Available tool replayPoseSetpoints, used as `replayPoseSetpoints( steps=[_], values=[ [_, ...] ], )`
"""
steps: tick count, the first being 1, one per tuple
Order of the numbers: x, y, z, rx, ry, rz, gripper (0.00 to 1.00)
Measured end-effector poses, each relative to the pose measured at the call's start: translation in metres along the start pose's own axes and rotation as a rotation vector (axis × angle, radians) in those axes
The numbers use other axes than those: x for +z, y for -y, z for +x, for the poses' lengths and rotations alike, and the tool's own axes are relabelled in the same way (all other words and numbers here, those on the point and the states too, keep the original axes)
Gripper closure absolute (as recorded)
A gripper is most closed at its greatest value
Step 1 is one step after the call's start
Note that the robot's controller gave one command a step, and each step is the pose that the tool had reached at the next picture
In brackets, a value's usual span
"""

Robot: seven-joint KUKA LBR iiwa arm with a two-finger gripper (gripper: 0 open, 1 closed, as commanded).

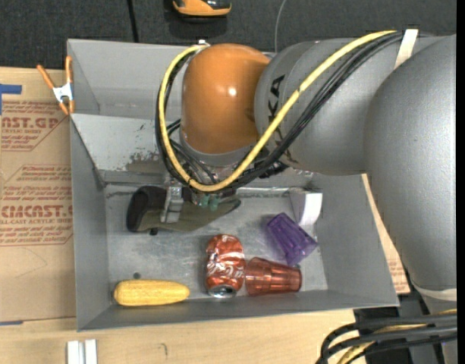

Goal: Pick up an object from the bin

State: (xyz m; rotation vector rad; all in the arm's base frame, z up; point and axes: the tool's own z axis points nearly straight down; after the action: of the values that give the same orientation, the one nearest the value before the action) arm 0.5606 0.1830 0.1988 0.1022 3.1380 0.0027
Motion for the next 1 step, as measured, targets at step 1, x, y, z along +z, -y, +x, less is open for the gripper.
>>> replayPoseSetpoints(
  steps=[1],
  values=[
    [0.0001, 0.0002, 0.0000, 0.000, 0.000, 0.000, 1.00]
  ],
)
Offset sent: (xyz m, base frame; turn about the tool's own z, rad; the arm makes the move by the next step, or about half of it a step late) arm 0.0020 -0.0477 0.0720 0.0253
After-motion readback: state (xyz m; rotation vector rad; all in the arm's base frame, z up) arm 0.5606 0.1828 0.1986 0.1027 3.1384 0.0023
